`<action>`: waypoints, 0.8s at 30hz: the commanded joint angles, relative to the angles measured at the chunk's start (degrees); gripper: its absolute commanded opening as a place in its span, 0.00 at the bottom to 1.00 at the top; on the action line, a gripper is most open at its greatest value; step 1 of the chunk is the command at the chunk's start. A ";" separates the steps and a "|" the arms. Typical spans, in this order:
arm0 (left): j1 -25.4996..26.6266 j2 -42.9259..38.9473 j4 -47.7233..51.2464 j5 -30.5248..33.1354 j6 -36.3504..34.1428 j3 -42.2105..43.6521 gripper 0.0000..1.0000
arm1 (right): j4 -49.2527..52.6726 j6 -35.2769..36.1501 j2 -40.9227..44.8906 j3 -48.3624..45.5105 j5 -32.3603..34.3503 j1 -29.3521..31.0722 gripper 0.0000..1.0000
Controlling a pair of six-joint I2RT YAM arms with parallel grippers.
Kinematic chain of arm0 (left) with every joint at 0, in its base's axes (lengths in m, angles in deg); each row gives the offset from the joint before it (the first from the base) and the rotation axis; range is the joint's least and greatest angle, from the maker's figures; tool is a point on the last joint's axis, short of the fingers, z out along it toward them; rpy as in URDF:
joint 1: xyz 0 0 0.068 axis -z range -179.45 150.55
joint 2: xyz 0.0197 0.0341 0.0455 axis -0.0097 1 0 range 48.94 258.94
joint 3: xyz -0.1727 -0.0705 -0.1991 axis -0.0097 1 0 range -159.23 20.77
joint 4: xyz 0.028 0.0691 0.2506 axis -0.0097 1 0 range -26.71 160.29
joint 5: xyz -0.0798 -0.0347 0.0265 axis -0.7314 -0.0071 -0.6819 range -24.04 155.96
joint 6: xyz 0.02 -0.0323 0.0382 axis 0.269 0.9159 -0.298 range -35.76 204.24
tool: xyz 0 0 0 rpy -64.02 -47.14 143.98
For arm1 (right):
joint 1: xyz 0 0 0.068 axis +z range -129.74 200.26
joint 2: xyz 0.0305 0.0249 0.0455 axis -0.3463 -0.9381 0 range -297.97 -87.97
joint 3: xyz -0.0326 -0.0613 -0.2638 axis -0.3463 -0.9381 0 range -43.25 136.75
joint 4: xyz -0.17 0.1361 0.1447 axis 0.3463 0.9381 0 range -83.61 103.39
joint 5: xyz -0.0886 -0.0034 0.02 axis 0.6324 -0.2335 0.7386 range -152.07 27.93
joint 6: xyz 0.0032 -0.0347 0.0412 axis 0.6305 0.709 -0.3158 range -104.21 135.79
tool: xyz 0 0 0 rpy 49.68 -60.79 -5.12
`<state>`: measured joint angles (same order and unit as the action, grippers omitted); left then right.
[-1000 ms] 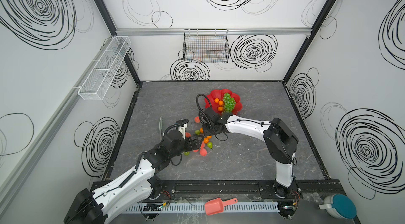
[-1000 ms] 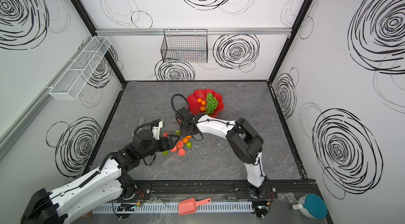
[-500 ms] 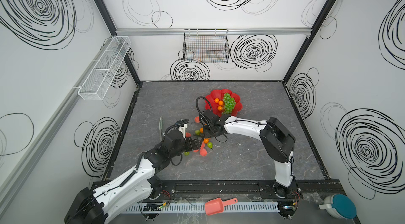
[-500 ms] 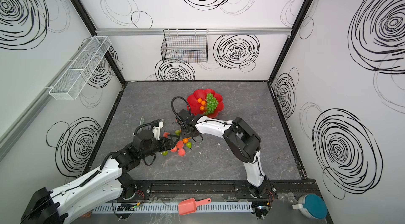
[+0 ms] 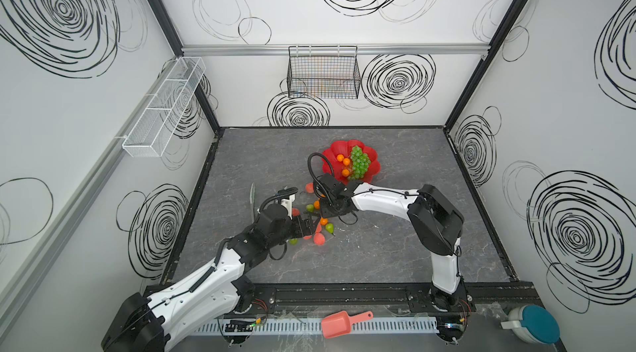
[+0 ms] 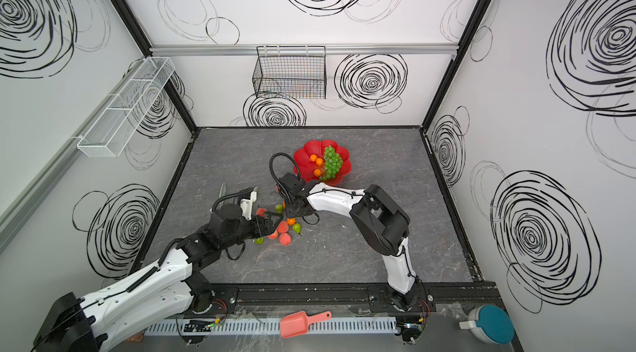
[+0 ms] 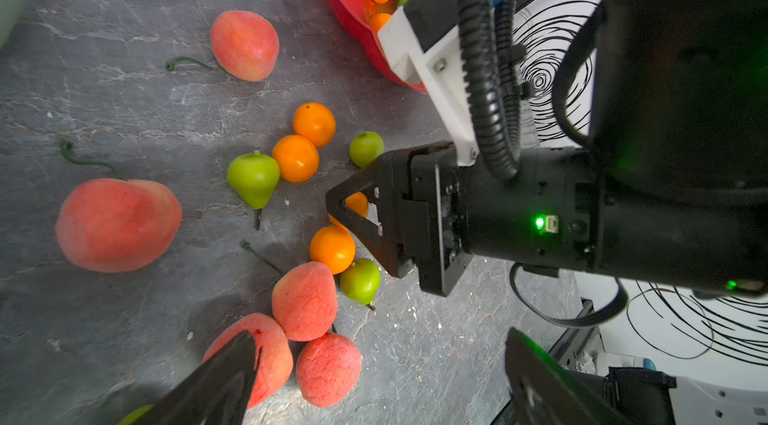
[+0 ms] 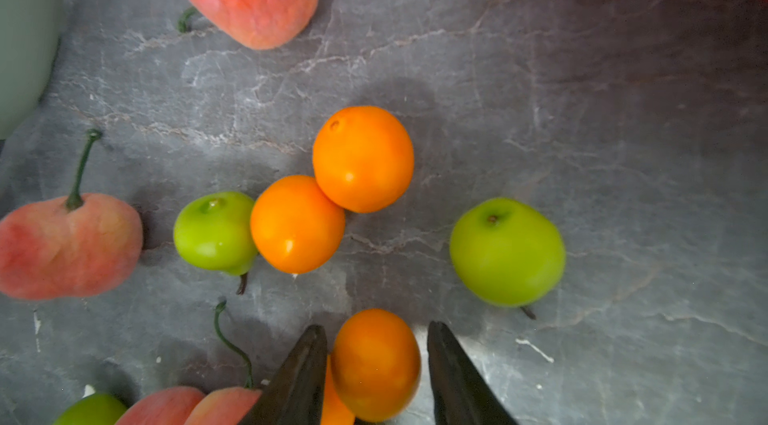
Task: Place and organize the fake fruits in the fruit bowl
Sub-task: 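Close the right gripper on the kumquat and lift it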
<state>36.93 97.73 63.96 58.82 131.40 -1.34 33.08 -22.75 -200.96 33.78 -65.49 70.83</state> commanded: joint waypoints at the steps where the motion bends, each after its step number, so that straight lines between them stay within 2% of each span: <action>1: 0.49 -0.05 -3.01 0.96 0.04 -0.13 0.96 | 1.21 -0.71 -0.51 -0.88 1.22 0.31 0.44; 15: 0.71 -0.14 -3.04 1.06 0.22 0.03 0.96 | 0.72 -0.74 -1.04 -1.85 0.70 0.25 0.42; 24: 0.84 0.09 -2.82 1.00 0.09 -0.41 0.96 | 0.43 -0.98 -0.30 -1.97 0.83 0.26 0.38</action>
<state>37.41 97.76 63.23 59.22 131.40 -1.34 32.95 -22.88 -201.09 32.45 -65.55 70.83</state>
